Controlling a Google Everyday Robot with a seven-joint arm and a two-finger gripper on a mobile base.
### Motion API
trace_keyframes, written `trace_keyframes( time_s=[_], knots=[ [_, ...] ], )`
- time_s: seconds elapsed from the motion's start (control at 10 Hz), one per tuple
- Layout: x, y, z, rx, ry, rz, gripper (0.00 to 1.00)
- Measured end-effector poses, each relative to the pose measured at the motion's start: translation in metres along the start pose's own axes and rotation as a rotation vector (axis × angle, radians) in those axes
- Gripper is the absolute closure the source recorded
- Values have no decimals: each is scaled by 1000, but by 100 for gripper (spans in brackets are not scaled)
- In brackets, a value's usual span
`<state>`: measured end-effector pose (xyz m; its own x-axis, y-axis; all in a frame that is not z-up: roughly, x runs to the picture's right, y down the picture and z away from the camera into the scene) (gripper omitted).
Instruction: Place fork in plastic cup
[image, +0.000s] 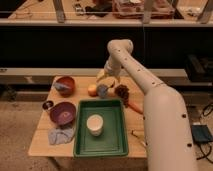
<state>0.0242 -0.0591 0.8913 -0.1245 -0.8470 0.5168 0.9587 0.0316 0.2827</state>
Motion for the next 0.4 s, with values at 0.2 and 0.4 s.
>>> trace_keyframes(
  time_s=[0.2, 0.4],
  knots=[
    [-1, -1, -7, -1, 56, -33, 20],
    [-1, -5, -7, 1, 62, -43, 20]
  ],
)
